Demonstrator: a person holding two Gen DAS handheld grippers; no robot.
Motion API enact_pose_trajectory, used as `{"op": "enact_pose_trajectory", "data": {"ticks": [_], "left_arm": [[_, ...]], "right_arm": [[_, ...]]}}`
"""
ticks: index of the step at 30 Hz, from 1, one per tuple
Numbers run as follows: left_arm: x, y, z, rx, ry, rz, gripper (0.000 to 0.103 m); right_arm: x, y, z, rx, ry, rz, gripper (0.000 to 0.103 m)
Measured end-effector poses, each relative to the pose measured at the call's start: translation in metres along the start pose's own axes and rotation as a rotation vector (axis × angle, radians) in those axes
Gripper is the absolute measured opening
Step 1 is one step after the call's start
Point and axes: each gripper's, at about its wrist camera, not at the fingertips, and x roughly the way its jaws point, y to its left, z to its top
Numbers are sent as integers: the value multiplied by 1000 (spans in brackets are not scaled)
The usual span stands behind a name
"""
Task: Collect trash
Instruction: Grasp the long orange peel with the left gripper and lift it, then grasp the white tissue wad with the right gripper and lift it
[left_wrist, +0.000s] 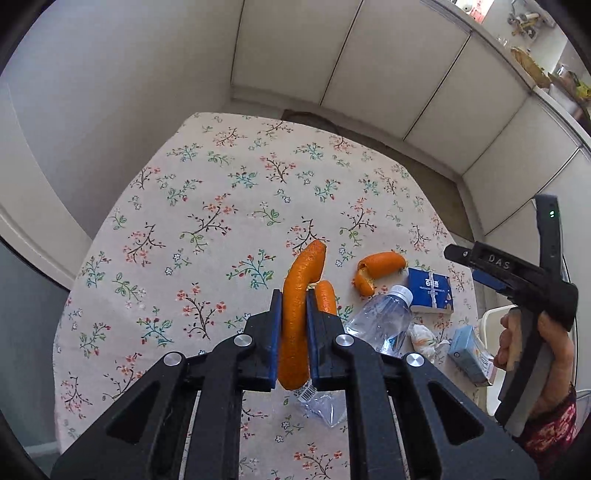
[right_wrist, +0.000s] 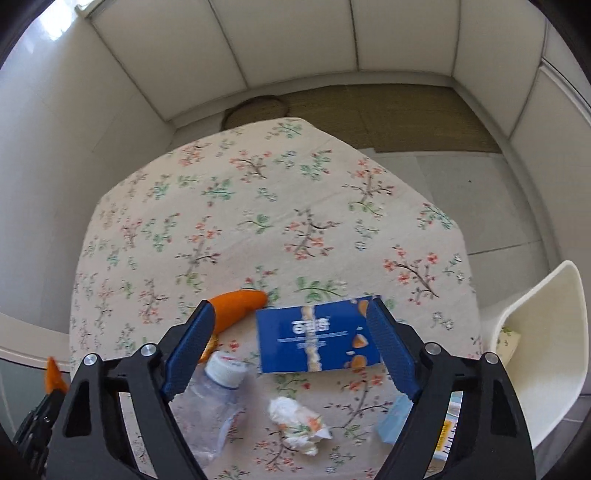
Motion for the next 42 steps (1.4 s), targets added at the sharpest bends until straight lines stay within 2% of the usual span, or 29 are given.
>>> {"op": "enact_pose_trajectory", "data": {"ticks": [4,7,10,14,16,17,18,19,21,27,29,31,33,38,42], "left_arm": [[2,1,-3,-1,17,-5,11],[12,2,-4,-5,37,-4,12],[15,3,-6,-9,49,-5,12],[17,6,-7,-15,59,-1,12],[20,7,-7,-21,65,1,12],[20,8,-6,-26,67,0,12],[20,8,-6,-31,67,-1,12],[20,9,-6,-35,64,-1,12],[19,11,-5,-43,58,-2,12],[15,7,-3,-36,47,-13,12],[14,8,-3,-35,46,-16,12],[14,11,-3,-39,48,-20,12],[14,13,-3,-46,50,-18,12],[13,10,0,-46,48,-31,12],[13,5,0,-45,47,-38,12]], "right_arm": [[18,-29,1,66,66,-36,82],[34,-22,-7,20,116,-58,84],[46,-12,-12,-33,122,-98,87],[58,-10,-18,-31,146,-66,86],[59,-10,-21,-33,123,-49,66],[55,-9,-22,-45,90,-63,31],[51,-9,-21,-50,61,-56,13],[46,-11,-20,-33,50,-40,0],[39,-15,-18,5,49,23,0],[21,-5,-21,-40,50,74,0],[13,3,-23,-107,29,52,4],[14,7,-25,-192,90,66,6],[15,-2,-28,-169,120,51,22],[13,-8,-53,-179,222,58,40],[15,8,-75,-256,242,61,42]]}}
